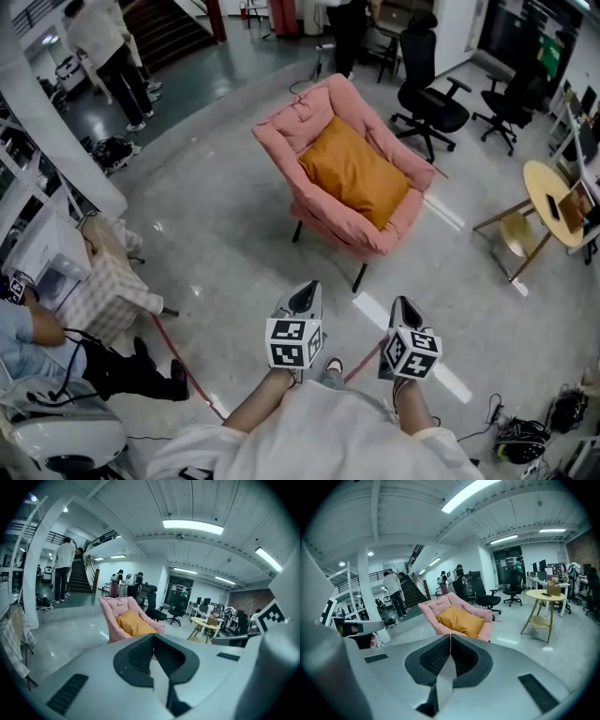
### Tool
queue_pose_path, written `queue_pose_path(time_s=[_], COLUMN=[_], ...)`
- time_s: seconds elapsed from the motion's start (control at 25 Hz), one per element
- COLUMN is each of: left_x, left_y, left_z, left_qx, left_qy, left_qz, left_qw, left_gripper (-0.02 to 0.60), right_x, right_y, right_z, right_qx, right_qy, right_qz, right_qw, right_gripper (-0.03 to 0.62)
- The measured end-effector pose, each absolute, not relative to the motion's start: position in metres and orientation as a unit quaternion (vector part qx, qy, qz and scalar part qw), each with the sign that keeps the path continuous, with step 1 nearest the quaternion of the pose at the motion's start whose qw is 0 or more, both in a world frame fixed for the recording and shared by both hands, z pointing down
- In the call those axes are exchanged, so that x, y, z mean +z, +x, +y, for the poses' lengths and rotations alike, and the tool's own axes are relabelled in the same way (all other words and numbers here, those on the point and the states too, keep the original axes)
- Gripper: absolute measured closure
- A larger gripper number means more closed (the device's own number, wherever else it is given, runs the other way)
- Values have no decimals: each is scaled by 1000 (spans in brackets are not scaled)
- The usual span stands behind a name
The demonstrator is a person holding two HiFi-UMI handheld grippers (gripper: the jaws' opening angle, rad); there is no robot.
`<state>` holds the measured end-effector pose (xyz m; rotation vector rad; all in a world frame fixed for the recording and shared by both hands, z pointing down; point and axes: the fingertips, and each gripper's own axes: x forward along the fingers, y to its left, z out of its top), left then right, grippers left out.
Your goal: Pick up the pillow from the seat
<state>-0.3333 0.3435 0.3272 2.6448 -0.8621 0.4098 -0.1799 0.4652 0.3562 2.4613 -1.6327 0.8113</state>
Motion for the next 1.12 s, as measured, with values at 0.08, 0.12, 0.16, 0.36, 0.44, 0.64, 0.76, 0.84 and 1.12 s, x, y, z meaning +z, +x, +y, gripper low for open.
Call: queue_pose_path(time_s=[0.08,0.12,0.16,0.36,0.44,0.64,0.76,0.84,1.12], left_x=[327,328,329,335,337,347,355,359,361], left_y=[-318,-310,-302,-271,-259,-237,-227,-222,-203], left_z=[336,333,331,317,311,297,293,290,260], left_qx=[145,146,147,156,158,163,172,177,179], left_qy=[928,928,928,926,925,922,920,920,919], left_qz=[-303,-302,-302,-303,-303,-304,-302,-301,-302], left_qw=[162,162,161,165,167,174,180,180,179], left_gripper=[574,574,574,574,574,574,574,574,574], right_x=[358,360,361,368,372,383,389,392,400], right_y=[-164,-156,-148,-119,-109,-87,-76,-70,-52], right_z=[459,456,453,438,433,426,422,418,394], right_qx=[268,269,271,280,286,299,306,310,317], right_qy=[802,801,801,796,793,789,788,787,785], right_qz=[-533,-533,-533,-536,-536,-535,-531,-531,-529], right_qw=[39,38,38,37,40,49,54,56,64], right_gripper=[564,565,565,565,565,565,565,565,565])
